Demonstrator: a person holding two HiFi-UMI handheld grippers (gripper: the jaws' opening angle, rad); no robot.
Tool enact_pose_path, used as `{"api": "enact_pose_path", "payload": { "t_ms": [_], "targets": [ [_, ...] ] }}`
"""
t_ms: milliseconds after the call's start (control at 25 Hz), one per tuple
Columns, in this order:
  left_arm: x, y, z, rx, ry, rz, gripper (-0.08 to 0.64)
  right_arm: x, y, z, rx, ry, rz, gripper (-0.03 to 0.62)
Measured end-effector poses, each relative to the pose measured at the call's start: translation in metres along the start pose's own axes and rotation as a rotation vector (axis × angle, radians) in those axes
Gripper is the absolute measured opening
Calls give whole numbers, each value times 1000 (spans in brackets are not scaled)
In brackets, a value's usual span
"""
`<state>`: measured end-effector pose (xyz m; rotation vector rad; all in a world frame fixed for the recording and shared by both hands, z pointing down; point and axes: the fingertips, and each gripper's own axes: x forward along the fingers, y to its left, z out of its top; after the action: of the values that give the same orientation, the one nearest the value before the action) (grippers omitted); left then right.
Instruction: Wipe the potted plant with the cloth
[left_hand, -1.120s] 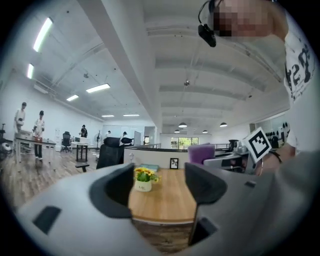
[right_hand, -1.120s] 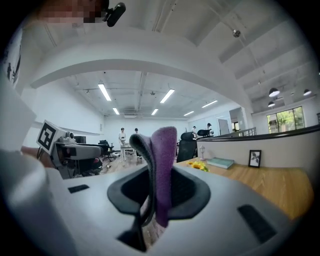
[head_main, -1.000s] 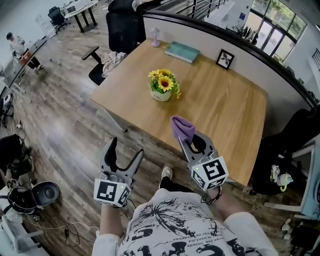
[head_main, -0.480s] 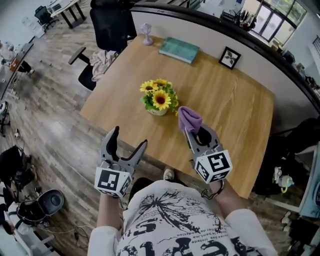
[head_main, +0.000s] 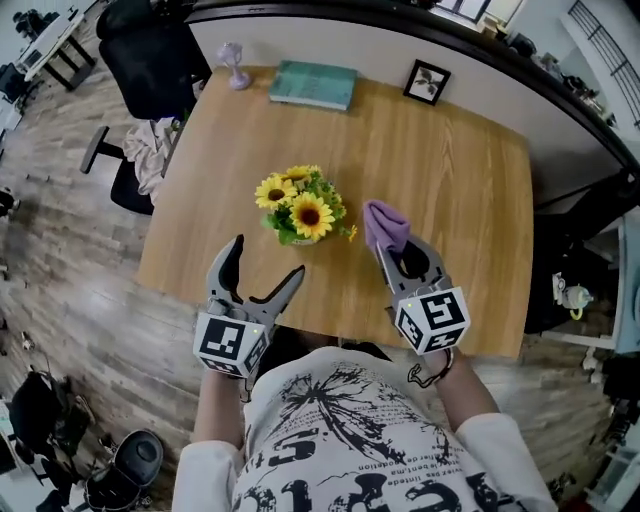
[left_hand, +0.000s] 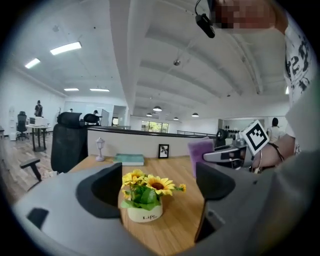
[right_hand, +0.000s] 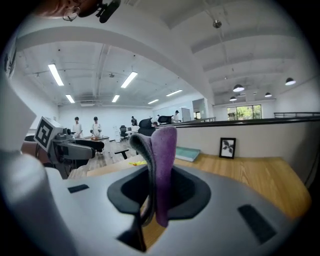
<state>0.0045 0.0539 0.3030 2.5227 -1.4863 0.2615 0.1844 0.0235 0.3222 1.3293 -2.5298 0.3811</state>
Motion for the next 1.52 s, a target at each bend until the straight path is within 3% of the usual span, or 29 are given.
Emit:
{"api": "enact_pose_path", "payload": {
  "t_ms": [440,800,960,1040,1120,1280,1360,1440,1520],
  "targets": [
    [39,65,-60,27,188,-361,451,21,26,-64,188,144,-358,82],
    [55,52,-113,179,299,-632,436,33,71,-142,282,294,-469,82],
    [68,48,-133,279,355,-700,426,52,66,-157,291,332,-480,83],
    [73,48,-142,342,381,-719,425,60,64,-159,295,337,-483,83],
    [76,47,-149,456,393,-735,423,67,61,-158,300,334,-480,83],
    [79,45,-159,796,379,-764,379,76,56,-155,291,335,-466,84],
    [82,45,-159,929,359,-761,343,78,53,-156,292,345,-468,84],
    [86,44,-158,981,350,-764,282,79,51,-158,299,359,-478,84],
    [90,45,-156,969,350,-771,237,82,49,-160,304,379,-483,84]
  ]
}}
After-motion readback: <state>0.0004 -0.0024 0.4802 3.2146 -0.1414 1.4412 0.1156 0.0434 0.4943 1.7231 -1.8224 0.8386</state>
